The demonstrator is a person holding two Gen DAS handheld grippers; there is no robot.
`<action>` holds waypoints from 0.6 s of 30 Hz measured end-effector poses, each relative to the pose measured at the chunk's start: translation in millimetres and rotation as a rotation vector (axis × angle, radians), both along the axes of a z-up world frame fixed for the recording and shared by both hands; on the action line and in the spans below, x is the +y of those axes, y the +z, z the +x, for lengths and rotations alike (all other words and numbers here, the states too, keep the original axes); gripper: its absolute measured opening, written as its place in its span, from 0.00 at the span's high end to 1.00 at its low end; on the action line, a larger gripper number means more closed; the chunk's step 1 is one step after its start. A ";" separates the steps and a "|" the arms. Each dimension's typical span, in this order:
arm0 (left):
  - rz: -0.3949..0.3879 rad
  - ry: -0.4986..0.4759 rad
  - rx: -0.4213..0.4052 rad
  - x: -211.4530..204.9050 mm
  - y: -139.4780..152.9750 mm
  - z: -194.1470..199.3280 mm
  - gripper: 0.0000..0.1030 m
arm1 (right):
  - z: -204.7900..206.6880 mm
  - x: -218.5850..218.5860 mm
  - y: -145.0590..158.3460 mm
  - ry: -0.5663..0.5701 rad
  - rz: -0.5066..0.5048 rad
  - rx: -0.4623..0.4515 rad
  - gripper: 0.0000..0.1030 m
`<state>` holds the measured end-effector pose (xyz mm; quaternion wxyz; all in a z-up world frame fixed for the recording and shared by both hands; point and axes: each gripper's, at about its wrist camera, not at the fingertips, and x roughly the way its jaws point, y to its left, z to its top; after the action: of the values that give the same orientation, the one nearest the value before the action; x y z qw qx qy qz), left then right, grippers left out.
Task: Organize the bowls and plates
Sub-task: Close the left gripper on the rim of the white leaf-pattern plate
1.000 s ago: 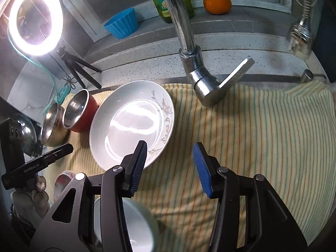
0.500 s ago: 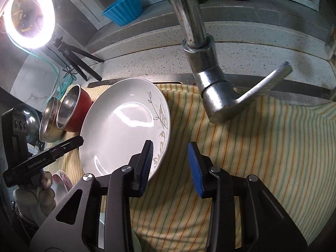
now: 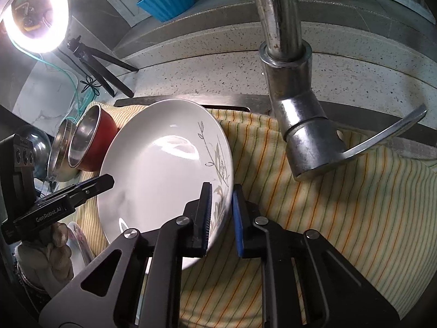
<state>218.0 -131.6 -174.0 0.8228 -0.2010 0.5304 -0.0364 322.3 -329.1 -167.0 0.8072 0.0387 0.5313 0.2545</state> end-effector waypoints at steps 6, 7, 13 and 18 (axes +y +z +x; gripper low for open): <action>0.009 -0.010 -0.004 -0.6 -0.8 -0.5 0.82 | -1.1 2.1 1.3 0.004 -0.017 -0.009 0.88; 0.015 -0.015 -0.005 -1.8 -0.7 0.2 0.82 | -1.3 1.5 1.6 0.004 -0.018 -0.010 0.88; 0.031 -0.031 -0.014 -1.9 4.2 -3.5 0.81 | -6.9 1.4 6.2 -0.005 -0.019 -0.028 0.88; 0.033 -0.045 -0.035 -2.4 13.8 -8.3 0.81 | -13.0 -2.9 14.5 -0.019 -0.007 -0.043 0.88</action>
<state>209.7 -134.0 -160.2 0.8341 -0.1748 0.5207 -0.0496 309.3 -332.0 -152.5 0.8211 0.0354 0.5142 0.2455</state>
